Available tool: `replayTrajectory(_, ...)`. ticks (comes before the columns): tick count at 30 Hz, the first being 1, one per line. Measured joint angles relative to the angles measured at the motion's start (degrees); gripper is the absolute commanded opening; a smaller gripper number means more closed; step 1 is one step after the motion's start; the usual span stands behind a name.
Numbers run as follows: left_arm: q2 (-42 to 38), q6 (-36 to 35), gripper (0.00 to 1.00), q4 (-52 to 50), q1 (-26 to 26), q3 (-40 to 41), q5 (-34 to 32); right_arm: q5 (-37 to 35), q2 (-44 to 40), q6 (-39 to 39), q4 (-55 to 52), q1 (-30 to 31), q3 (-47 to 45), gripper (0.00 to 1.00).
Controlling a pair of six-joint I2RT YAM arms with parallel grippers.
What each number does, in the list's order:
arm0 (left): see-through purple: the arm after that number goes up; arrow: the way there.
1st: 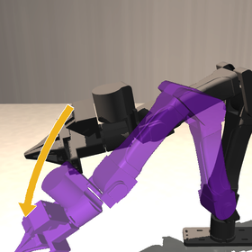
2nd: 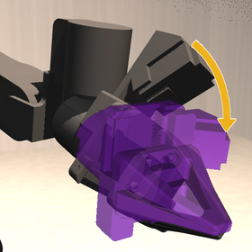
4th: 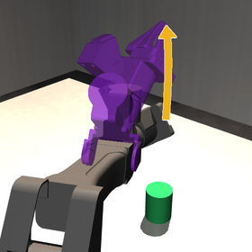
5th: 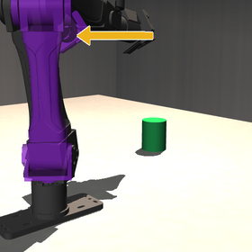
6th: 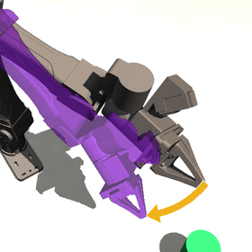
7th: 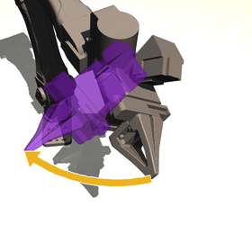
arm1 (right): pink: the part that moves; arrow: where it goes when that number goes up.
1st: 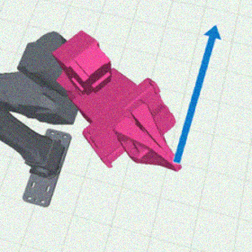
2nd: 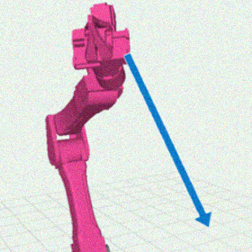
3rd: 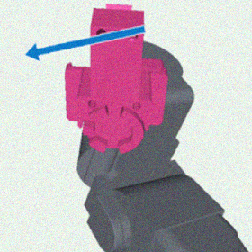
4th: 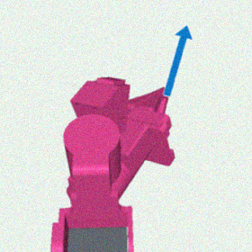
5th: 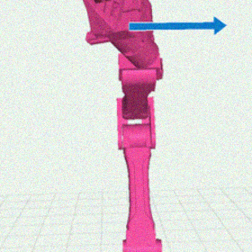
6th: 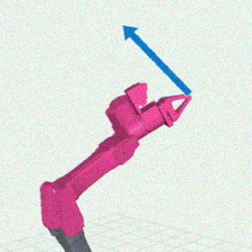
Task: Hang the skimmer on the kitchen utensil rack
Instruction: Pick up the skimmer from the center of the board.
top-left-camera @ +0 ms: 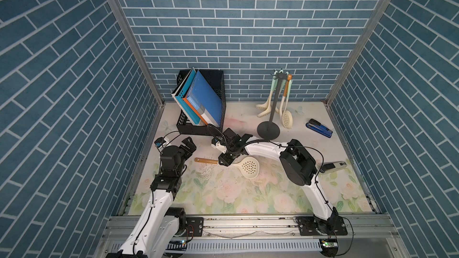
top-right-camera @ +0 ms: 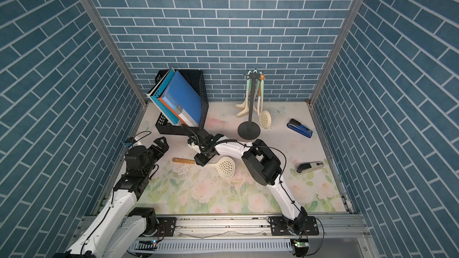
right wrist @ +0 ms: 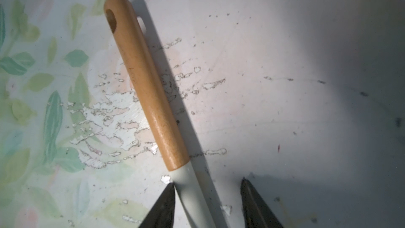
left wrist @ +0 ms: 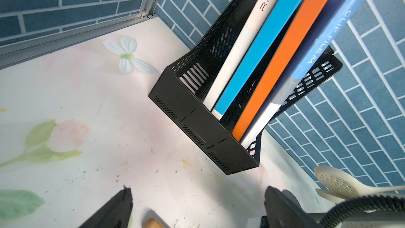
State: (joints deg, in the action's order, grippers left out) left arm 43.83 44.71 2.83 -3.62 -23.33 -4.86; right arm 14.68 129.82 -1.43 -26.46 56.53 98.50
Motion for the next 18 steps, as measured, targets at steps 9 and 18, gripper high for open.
replayTrajectory(9,1.4,-1.2,1.0,-0.6,1.0,0.2,-0.4,-4.8,4.2,0.0,-3.4,3.1,7.1,0.48)
replayTrajectory(18,7.0,-1.6,1.0,0.5,1.8,-0.3,0.9,-8.9,4.4,0.4,-3.0,3.6,6.1,0.26)
